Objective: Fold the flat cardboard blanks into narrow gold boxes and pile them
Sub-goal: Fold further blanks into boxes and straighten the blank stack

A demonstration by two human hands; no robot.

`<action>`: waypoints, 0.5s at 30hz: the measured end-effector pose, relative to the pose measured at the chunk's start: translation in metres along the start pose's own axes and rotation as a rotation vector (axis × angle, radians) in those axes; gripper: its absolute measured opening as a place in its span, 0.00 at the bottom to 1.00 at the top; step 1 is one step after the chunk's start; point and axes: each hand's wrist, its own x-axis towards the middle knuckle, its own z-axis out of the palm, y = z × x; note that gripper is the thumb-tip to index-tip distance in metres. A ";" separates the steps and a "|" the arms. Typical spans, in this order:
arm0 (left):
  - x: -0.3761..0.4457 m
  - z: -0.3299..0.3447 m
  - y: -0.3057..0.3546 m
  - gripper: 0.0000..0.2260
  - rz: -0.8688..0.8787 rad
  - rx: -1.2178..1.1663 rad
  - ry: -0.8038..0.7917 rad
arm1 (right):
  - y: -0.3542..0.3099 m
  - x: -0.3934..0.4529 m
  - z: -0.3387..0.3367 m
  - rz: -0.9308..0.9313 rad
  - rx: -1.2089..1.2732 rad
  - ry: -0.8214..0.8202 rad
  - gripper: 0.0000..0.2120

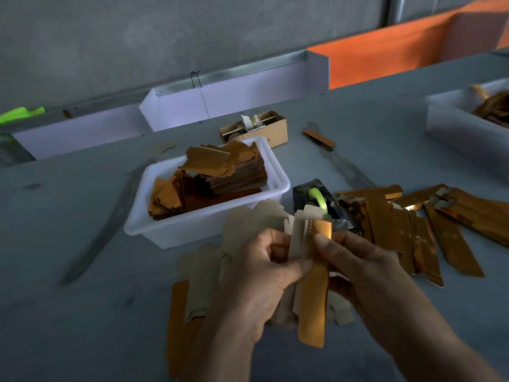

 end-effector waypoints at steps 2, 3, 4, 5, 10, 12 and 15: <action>-0.001 0.000 0.001 0.09 0.002 0.018 -0.028 | -0.002 0.000 -0.001 -0.005 -0.012 -0.004 0.10; -0.001 0.001 0.002 0.10 -0.005 0.013 -0.040 | -0.002 0.001 -0.002 -0.017 -0.025 0.023 0.10; -0.002 0.002 0.002 0.10 -0.016 0.002 -0.042 | -0.002 0.002 -0.003 -0.032 -0.036 0.057 0.10; -0.002 0.003 0.002 0.10 -0.026 -0.009 -0.034 | -0.001 0.003 -0.003 -0.043 -0.044 0.086 0.10; 0.001 0.004 -0.002 0.07 -0.024 0.022 -0.012 | 0.004 0.002 0.001 0.007 -0.025 0.097 0.15; 0.000 0.006 -0.003 0.05 -0.014 0.030 0.004 | 0.007 0.002 0.003 0.007 -0.014 0.116 0.16; 0.000 0.009 -0.007 0.04 0.013 0.049 0.080 | 0.009 0.004 0.003 0.010 0.011 0.151 0.17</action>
